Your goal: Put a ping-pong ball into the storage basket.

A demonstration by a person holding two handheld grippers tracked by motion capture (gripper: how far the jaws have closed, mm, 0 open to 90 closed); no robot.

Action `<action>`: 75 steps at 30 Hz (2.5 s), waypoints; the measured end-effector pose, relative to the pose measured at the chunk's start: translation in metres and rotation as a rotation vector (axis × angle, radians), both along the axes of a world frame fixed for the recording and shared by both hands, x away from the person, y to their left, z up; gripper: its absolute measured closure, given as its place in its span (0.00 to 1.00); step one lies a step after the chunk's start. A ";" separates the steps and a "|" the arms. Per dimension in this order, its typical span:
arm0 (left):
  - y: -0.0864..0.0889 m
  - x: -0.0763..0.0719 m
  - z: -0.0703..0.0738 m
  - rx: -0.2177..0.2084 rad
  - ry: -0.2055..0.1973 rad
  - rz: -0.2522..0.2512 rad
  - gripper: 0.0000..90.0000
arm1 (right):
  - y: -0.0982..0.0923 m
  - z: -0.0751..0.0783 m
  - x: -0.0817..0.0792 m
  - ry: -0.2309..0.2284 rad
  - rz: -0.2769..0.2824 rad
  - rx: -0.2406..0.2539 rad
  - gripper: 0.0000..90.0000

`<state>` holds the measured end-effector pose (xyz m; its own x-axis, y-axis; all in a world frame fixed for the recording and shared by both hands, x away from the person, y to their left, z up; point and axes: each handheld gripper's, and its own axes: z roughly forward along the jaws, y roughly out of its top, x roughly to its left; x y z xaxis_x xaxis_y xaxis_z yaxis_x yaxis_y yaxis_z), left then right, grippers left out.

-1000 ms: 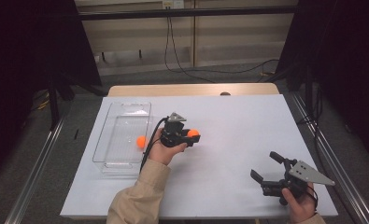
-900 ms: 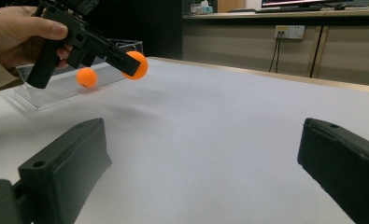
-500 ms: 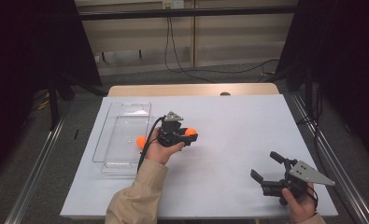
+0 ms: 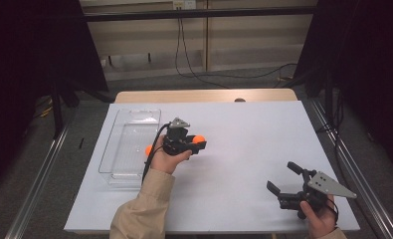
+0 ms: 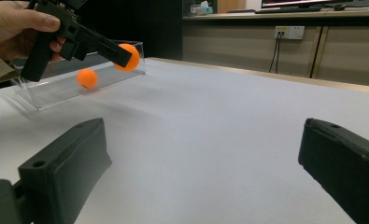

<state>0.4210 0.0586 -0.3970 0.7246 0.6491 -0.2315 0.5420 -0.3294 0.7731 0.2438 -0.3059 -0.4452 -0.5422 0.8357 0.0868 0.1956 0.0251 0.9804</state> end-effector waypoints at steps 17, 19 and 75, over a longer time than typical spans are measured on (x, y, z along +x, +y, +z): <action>0.009 0.002 0.004 -0.011 0.002 0.017 0.57 | 0.000 0.000 0.000 -0.001 0.004 -0.001 0.01; 0.011 0.002 0.005 -0.011 0.003 0.019 0.56 | 0.000 0.000 0.000 -0.001 0.003 -0.001 0.01; 0.049 0.008 0.022 -0.048 -0.014 0.110 0.56 | 0.000 0.000 0.000 0.002 0.003 0.001 0.01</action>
